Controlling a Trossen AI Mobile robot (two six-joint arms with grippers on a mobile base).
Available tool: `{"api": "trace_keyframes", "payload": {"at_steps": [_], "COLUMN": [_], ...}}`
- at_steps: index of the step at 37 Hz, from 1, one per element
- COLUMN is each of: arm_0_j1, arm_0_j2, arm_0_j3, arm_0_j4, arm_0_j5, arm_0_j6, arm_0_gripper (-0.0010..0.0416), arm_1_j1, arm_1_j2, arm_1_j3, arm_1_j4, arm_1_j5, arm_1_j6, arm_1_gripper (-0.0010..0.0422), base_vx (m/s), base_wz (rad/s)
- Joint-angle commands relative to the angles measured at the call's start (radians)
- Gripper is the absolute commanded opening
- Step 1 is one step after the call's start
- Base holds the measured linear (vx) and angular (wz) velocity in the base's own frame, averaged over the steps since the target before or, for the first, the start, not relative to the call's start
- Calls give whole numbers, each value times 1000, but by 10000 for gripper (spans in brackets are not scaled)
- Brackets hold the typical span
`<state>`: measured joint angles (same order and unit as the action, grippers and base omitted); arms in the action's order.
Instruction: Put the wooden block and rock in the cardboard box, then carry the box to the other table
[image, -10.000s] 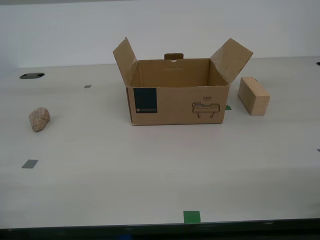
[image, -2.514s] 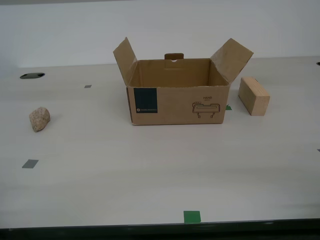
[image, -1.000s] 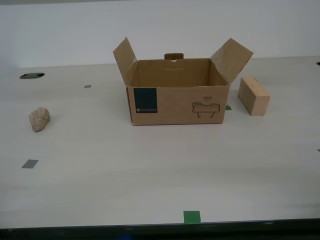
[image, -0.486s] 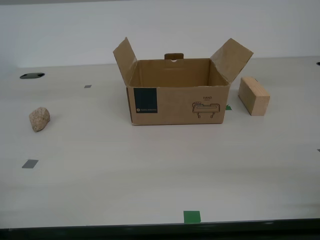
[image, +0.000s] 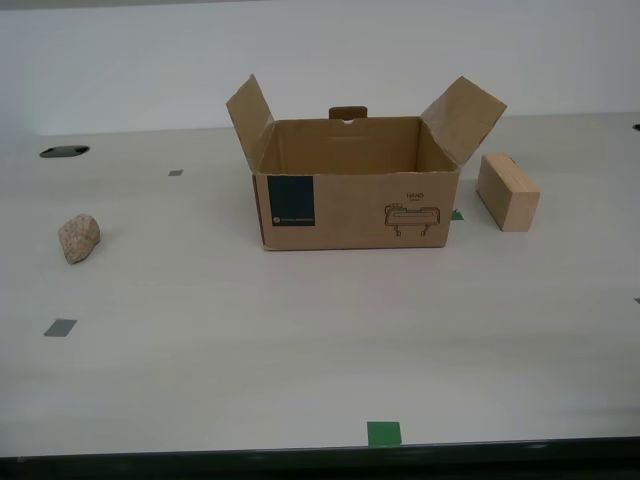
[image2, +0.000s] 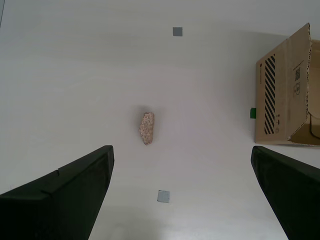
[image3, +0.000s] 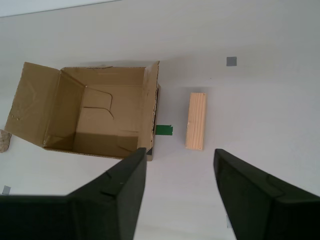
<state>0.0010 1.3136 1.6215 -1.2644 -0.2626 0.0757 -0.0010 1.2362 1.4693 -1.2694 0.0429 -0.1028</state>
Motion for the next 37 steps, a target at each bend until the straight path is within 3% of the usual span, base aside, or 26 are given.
{"api": "trace_keyframes", "payload": {"at_steps": [1,11,18,22,25,27,29,34,37], "arm_0_j1": [0,0,0,0,0,0,0,0,0], "arm_0_j2": [0,0,0,0,0,0,0,0,0], "arm_0_j3": [1,1,1,1,1,1,1,1,1], "arm_0_j4": [0,-1,-2,-5,-5,-7,-8,-12,-14], "arm_0_j5": [3,3,2,-10,-10,-10,-10,-10,-10], "arm_0_j6": [2,2,9,39,40,47,70,190,206], "arm_0_gripper": [257,410,363,375,406,400,387,395,402], "arm_1_j1": [0,0,0,0,0,0,0,0,0], "arm_1_j2": [0,0,0,0,0,0,0,0,0], "arm_1_j3": [1,1,1,1,1,1,1,1,1], "arm_1_j4": [0,0,0,0,0,0,0,0,0], "arm_1_j5": [2,2,2,2,2,2,2,2,2], "arm_1_j6": [-2,-2,-2,-2,-2,-2,-2,-2,-2], "arm_1_gripper": [375,375,375,375,375,375,375,375,375], "base_vx": [0,0,0,0,0,0,0,0,0], "base_wz": [0,0,0,0,0,0,0,0,0]}}
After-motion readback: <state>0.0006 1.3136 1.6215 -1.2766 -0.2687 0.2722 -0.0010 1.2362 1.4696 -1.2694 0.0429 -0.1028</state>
